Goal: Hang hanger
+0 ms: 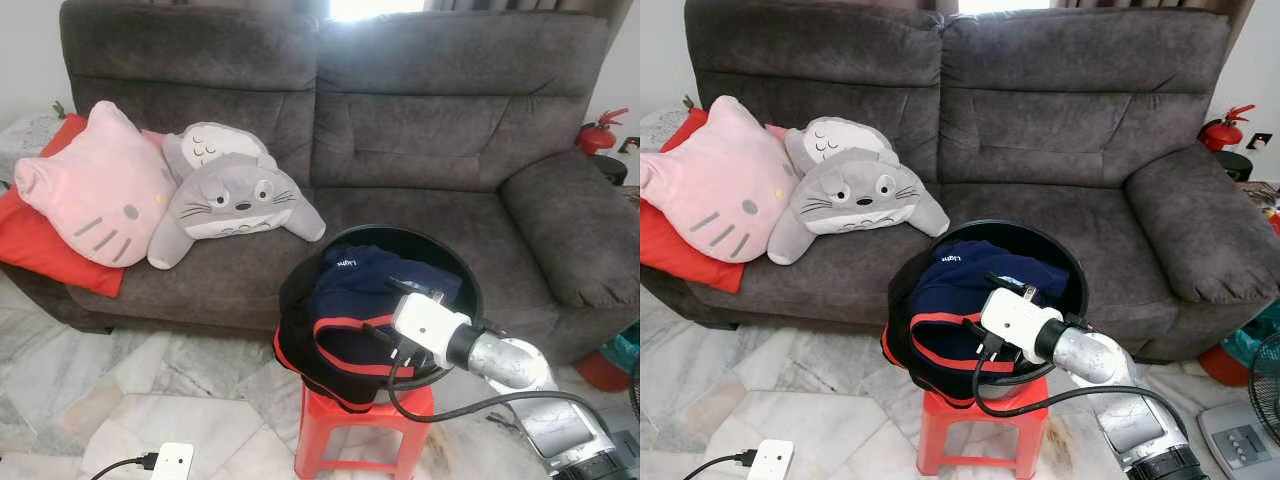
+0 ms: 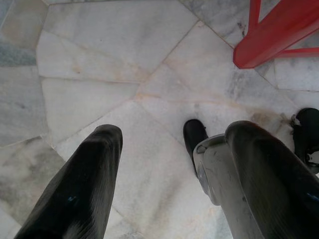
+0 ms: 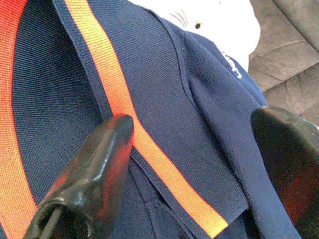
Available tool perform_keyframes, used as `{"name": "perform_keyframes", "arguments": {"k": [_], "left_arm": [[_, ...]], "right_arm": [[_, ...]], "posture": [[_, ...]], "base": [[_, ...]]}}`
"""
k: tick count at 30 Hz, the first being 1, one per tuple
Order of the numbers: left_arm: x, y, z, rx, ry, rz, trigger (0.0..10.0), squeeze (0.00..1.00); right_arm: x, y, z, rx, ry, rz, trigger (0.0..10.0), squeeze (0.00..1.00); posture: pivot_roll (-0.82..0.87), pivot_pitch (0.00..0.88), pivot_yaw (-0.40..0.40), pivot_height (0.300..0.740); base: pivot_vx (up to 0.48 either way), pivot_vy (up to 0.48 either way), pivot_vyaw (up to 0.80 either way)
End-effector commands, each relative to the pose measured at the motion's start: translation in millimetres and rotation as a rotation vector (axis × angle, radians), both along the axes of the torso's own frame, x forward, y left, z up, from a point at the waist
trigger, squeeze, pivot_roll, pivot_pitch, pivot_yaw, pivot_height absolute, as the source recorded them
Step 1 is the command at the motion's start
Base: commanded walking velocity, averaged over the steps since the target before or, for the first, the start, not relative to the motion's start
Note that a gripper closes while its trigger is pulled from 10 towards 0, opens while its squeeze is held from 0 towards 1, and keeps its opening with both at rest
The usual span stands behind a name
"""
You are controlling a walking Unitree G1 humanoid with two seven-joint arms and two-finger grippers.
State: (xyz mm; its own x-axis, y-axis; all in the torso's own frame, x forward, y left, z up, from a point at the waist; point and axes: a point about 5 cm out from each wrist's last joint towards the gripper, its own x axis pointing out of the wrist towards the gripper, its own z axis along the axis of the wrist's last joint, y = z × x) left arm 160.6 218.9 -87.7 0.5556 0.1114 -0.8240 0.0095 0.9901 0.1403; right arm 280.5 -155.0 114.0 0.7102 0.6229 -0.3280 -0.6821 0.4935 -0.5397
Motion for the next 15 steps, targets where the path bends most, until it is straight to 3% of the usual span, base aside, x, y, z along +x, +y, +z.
{"name": "perform_keyframes", "arguments": {"k": [1,7,12,15], "left_arm": [[-0.3,0.1,0,0.007,0.003,-0.003,10.0,0.0],[-0.4,0.1,0,0.009,0.002,-0.001,10.0,0.0],[-0.2,-0.2,0,0.008,0.002,-0.002,10.0,0.0],[-0.2,-0.2,0,0.007,0.002,-0.002,10.0,0.0]], "right_arm": [[2.0,0.8,3,0.017,-0.008,0.005,10.0,0.0],[4.8,2.1,4,0.021,-0.035,0.005,10.0,0.0],[16.4,-7.8,3,-0.078,-0.102,-0.086,10.0,0.0],[19.9,-10.6,8,-0.074,-0.137,-0.105,10.0,0.0]], "posture": [[-0.15,0.0,0.003,0.74],[-0.14,0.0,0.003,0.74],[-0.14,0.0,0.003,0.74],[-0.14,0.0,0.003,0.74]], "base": [[0.0,0.0,0.0],[0.0,0.0,0.0],[0.0,0.0,0.0],[0.0,0.0,0.0]]}}
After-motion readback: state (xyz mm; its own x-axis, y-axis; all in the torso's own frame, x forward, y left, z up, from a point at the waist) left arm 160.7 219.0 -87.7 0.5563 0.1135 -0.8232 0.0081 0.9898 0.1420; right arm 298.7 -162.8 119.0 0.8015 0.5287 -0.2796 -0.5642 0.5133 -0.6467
